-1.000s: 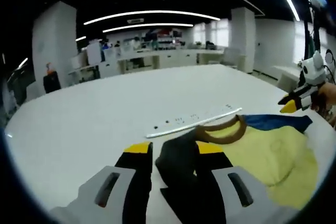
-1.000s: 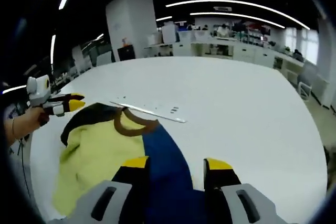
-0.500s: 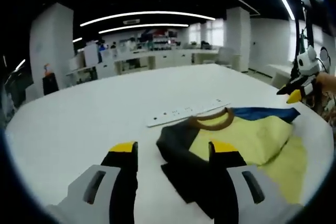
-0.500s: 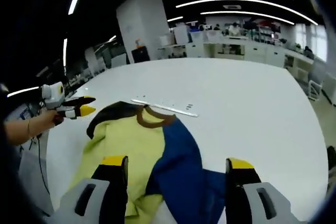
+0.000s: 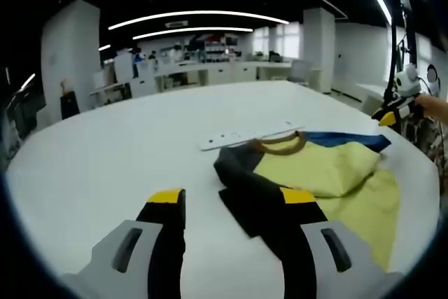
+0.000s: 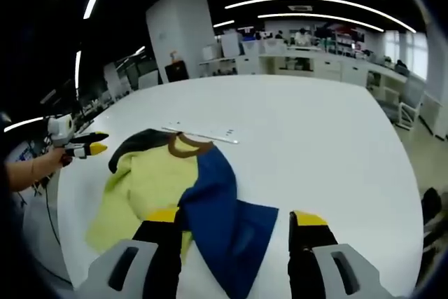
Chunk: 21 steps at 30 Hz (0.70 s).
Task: Fold the garment on the visible template until the final outline fits inside the template.
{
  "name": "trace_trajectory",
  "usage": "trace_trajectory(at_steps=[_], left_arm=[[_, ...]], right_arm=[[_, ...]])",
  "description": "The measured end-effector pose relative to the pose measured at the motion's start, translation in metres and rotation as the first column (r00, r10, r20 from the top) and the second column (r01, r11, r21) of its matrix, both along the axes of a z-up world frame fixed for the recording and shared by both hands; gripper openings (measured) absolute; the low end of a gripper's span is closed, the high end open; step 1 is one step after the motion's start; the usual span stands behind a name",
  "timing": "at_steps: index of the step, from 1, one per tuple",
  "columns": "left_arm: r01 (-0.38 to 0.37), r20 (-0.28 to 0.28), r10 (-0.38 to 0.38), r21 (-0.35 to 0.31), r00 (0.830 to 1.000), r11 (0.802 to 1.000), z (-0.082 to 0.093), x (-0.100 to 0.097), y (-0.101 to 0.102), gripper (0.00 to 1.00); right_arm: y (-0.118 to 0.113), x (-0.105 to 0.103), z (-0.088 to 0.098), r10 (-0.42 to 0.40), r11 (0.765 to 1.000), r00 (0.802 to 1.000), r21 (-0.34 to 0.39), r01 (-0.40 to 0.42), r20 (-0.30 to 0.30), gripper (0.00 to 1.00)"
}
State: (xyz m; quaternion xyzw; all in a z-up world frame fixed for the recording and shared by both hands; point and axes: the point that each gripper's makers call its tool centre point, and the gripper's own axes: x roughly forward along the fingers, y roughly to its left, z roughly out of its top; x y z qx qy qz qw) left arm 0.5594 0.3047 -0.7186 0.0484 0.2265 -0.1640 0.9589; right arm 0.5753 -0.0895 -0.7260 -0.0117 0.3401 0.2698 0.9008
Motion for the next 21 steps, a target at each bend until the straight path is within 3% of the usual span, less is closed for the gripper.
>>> trace_trajectory(at_steps=[10,17,21], left_arm=[[0.006,-0.055,-0.005,0.011,0.998,1.0,-0.024,-0.019,-0.01,0.43],[0.006,-0.088,-0.007,-0.016,0.996,1.0,-0.041,-0.029,-0.021,0.41],[0.016,-0.103,-0.013,0.028,0.995,0.999,-0.049,-0.031,-0.025,0.36]], right_arm=[[-0.02,0.01,-0.025,-0.026,0.998,0.999,-0.066,0.025,-0.02,0.37],[-0.017,0.025,-0.039,0.001,0.995,1.0,-0.101,0.0,0.011,0.27],[-0.013,0.031,-0.05,0.019,0.991,1.0,-0.131,-0.017,0.013,0.2]])
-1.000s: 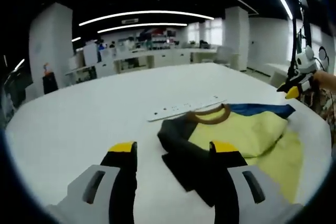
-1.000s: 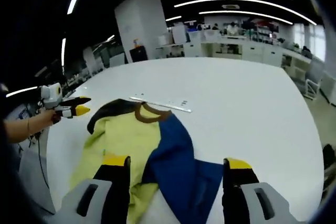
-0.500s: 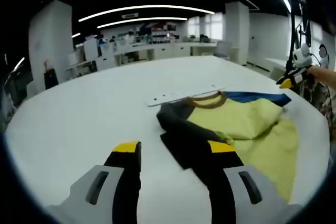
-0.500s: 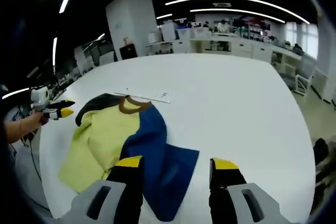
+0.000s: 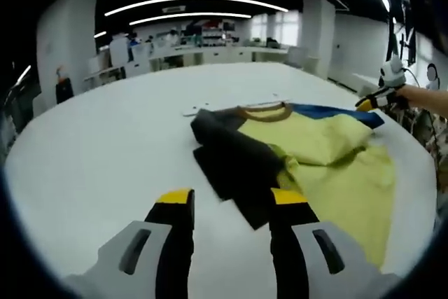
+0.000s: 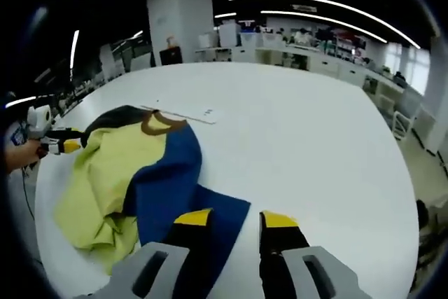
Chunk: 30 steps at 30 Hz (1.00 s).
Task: Fold the garment on the visible template until the final outline fits inside the template.
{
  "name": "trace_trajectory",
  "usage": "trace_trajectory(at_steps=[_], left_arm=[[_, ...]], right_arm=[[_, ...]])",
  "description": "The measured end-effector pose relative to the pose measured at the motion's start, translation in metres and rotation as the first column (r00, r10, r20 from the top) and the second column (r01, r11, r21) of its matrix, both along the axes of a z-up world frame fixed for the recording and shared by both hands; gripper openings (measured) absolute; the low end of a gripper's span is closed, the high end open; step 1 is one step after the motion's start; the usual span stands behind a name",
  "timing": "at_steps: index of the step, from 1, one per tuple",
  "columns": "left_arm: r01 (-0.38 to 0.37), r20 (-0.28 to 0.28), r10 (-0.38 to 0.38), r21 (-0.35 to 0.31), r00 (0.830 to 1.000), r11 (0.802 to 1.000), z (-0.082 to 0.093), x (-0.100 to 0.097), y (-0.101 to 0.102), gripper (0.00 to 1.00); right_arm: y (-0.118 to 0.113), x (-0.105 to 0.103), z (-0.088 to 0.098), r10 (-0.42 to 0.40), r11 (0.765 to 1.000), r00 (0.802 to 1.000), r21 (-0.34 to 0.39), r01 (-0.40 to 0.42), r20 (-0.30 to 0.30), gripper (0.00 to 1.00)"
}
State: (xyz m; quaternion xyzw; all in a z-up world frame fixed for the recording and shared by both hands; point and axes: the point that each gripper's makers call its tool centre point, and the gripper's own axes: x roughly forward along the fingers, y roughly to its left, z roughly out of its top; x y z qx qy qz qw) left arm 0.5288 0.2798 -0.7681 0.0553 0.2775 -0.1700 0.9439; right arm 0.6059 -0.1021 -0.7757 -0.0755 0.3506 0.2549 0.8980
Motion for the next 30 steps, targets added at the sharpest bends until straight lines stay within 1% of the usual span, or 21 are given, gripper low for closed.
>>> trace_trajectory(at_steps=[3,6,8,11,13,14,16,17,18,19,21,24,25,28,30], left_arm=[[-0.003,-0.008,0.003,-0.005,1.0,1.0,-0.005,0.0,-0.002,0.31],[-0.012,-0.026,0.012,-0.021,1.0,1.0,-0.01,-0.001,-0.005,0.28],[-0.007,-0.029,0.006,-0.024,1.0,1.0,-0.013,-0.002,-0.007,0.25],[0.005,-0.051,-0.006,-0.019,0.999,1.0,-0.022,-0.004,-0.008,0.22],[0.002,-0.058,-0.004,-0.025,0.998,1.0,-0.024,-0.005,-0.008,0.2],[-0.005,-0.062,0.002,-0.045,0.998,0.999,-0.026,-0.004,-0.008,0.19],[-0.02,-0.08,0.017,-0.044,0.997,0.999,-0.03,-0.004,-0.005,0.18],[-0.015,-0.061,0.012,-0.047,0.998,0.999,-0.029,-0.003,-0.006,0.18],[-0.03,-0.074,0.026,-0.059,0.997,0.998,-0.031,-0.001,-0.005,0.17],[-0.032,-0.075,0.027,-0.069,0.997,0.997,-0.031,0.0,-0.006,0.17],[-0.027,-0.072,0.022,-0.068,0.997,0.997,-0.031,0.0,-0.007,0.16],[-0.022,-0.071,0.02,-0.041,0.997,0.999,-0.032,0.001,-0.007,0.13],[-0.022,-0.074,0.019,-0.043,0.997,0.999,-0.033,0.002,-0.008,0.1],[-0.046,-0.093,0.038,-0.087,0.995,0.995,-0.034,0.0,-0.013,0.01],[-0.075,-0.099,0.064,-0.115,0.993,0.991,-0.034,0.001,-0.013,0.0]], right_arm=[[0.004,0.003,-0.007,0.006,1.0,1.0,-0.003,-0.006,-0.007,0.17],[0.005,0.004,-0.014,0.013,1.0,1.0,-0.02,-0.013,-0.018,0.16],[0.003,0.011,-0.018,0.018,0.999,1.0,-0.028,-0.019,-0.02,0.14],[0.006,0.01,-0.019,0.027,0.999,0.999,-0.043,-0.028,-0.017,0.13],[0.007,0.009,-0.02,0.03,0.998,0.999,-0.058,-0.031,-0.02,0.12],[0.006,0.009,-0.022,0.033,0.997,0.999,-0.069,-0.035,-0.026,0.11],[0.005,0.008,-0.022,0.031,0.996,0.999,-0.079,-0.033,-0.02,0.09],[0.005,0.008,-0.021,0.03,0.996,0.999,-0.081,-0.032,-0.02,0.09],[0.005,0.008,-0.021,0.031,0.996,0.999,-0.08,-0.033,-0.021,0.09],[0.004,0.008,-0.021,0.031,0.996,0.999,-0.084,-0.033,-0.02,0.08],[0.003,0.008,-0.022,0.044,0.993,0.999,-0.106,-0.046,-0.014,0.07],[0.004,0.007,-0.021,0.058,0.99,0.998,-0.128,-0.058,-0.008,0.06],[0.004,0.007,-0.021,0.061,0.989,0.998,-0.131,-0.061,-0.007,0.06],[0.004,0.007,-0.021,0.067,0.988,0.998,-0.141,-0.067,-0.005,0.04],[0.004,0.007,-0.022,0.067,0.986,0.998,-0.152,-0.067,-0.002,0.0]])
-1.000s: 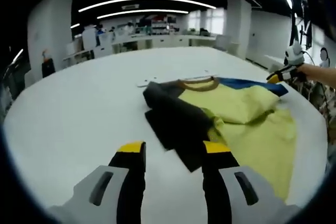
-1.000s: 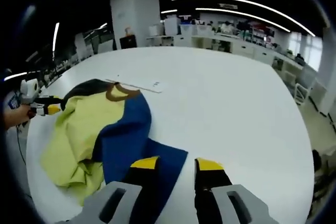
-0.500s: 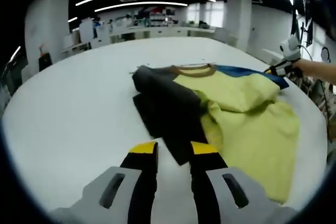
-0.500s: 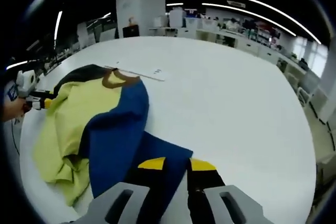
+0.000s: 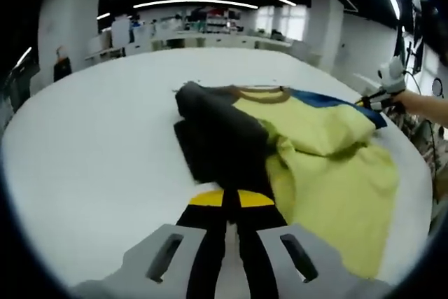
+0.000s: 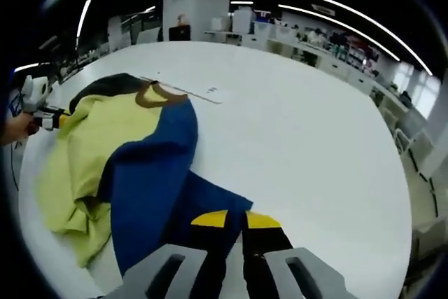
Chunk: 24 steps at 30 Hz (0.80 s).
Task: Fold the garment on the visible template until the final outline fits inside the template.
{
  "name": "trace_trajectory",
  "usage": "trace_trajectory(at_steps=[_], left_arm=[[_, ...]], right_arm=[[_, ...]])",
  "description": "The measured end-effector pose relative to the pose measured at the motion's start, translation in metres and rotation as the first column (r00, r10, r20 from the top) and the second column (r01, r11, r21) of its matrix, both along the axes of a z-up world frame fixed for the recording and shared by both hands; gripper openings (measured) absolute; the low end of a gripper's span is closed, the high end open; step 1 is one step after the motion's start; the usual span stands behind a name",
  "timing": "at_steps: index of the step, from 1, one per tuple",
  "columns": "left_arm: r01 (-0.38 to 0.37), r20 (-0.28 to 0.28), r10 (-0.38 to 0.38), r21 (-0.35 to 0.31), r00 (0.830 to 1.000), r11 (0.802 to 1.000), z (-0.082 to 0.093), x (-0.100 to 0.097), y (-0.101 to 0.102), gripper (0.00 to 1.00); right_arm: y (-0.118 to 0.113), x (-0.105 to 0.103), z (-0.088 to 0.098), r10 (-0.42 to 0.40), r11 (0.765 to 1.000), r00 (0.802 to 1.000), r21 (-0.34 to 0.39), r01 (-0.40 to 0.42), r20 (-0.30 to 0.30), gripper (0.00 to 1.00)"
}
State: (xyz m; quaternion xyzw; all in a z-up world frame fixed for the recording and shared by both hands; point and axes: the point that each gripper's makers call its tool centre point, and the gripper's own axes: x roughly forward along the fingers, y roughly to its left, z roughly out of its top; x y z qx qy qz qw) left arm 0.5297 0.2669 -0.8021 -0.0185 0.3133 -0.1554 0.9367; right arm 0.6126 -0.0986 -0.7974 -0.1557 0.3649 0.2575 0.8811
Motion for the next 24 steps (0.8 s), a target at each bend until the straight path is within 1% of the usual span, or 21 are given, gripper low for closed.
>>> trace_trajectory(at_steps=[2,5,8,11,13,16,20,24], left_arm=[[-0.01,-0.007,0.01,-0.014,1.0,1.0,0.001,-0.002,0.0,0.0],[-0.025,-0.016,0.024,-0.039,1.0,0.999,0.001,-0.004,0.0,0.0],[-0.037,-0.006,0.037,-0.077,0.999,0.996,0.012,-0.011,-0.002,0.0],[-0.031,0.017,0.033,-0.08,0.999,0.996,0.025,-0.014,-0.001,0.0],[-0.025,0.043,0.029,-0.088,0.999,0.996,0.036,-0.015,0.0,0.0],[-0.013,0.07,0.019,-0.076,0.997,0.997,0.051,-0.019,0.004,0.0],[-0.016,0.091,0.023,-0.084,0.996,0.996,0.063,-0.021,0.011,0.0],[-0.03,0.105,0.037,-0.074,0.994,0.997,0.07,-0.024,0.017,0.0]], right_arm=[[-0.002,0.001,0.0,-0.01,1.0,1.0,-0.008,0.01,0.0,0.0],[-0.005,0.003,-0.001,-0.027,1.0,1.0,0.014,0.027,-0.006,0.0],[-0.007,0.0,0.0,-0.045,0.998,0.999,0.035,0.046,-0.028,0.0],[-0.012,-0.007,0.003,-0.046,0.999,0.998,0.018,0.047,-0.038,0.0],[-0.016,-0.011,0.005,-0.059,0.998,0.996,0.033,0.061,-0.061,0.0],[-0.028,-0.017,0.01,-0.069,0.998,0.996,0.003,0.069,-0.065,0.0],[-0.041,-0.026,0.018,-0.077,0.997,0.995,-0.011,0.076,-0.068,0.0],[-0.05,-0.038,0.025,-0.085,0.996,0.994,-0.022,0.083,-0.07,0.0]])
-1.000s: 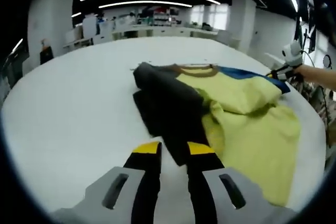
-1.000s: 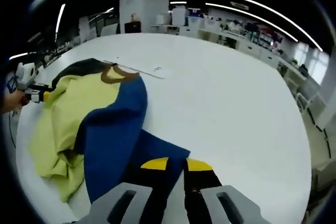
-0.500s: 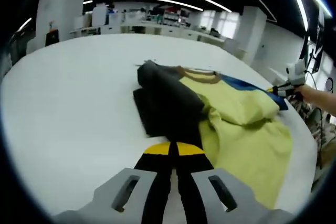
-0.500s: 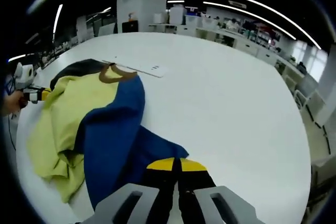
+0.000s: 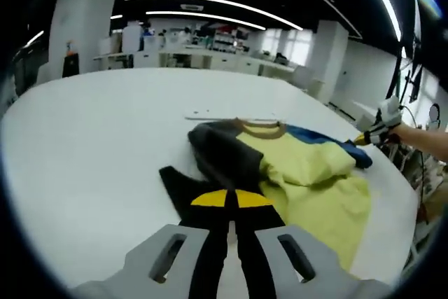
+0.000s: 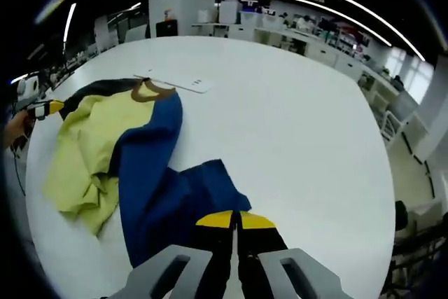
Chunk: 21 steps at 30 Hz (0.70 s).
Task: Fold the garment on the visible template until the final outline fits inside the template.
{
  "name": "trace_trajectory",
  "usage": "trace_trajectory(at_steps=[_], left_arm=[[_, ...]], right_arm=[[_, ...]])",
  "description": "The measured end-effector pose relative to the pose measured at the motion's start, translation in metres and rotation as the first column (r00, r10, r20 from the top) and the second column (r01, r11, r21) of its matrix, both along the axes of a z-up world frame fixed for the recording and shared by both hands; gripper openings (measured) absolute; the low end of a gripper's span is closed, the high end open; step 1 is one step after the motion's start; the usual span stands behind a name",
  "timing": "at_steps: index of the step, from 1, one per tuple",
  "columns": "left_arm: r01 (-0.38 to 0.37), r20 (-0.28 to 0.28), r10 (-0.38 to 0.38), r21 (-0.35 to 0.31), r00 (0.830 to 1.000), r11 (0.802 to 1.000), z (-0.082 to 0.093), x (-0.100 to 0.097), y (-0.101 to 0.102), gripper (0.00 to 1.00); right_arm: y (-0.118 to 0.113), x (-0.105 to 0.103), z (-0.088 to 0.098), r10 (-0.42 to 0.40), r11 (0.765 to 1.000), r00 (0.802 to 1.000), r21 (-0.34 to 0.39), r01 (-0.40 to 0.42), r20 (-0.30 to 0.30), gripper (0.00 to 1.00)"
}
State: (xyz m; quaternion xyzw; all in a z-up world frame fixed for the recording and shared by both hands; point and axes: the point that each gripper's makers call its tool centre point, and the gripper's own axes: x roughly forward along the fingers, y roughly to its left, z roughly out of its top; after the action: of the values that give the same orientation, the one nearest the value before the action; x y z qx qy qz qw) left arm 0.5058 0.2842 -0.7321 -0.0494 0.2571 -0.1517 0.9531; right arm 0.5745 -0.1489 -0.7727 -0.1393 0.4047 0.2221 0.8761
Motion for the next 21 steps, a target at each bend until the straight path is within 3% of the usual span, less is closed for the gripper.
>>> trace_trajectory(at_steps=[12,21], left_arm=[[-0.07,-0.022,0.071,0.011,0.997,0.997,0.005,-0.016,0.021,0.0],[-0.113,-0.039,0.113,0.008,0.993,0.994,-0.001,-0.019,0.031,0.0]], right_arm=[[-0.039,-0.045,-0.003,-0.07,0.995,0.997,-0.068,0.067,-0.036,0.0],[-0.054,-0.075,-0.01,-0.094,0.992,0.993,-0.089,0.087,-0.073,0.0]])
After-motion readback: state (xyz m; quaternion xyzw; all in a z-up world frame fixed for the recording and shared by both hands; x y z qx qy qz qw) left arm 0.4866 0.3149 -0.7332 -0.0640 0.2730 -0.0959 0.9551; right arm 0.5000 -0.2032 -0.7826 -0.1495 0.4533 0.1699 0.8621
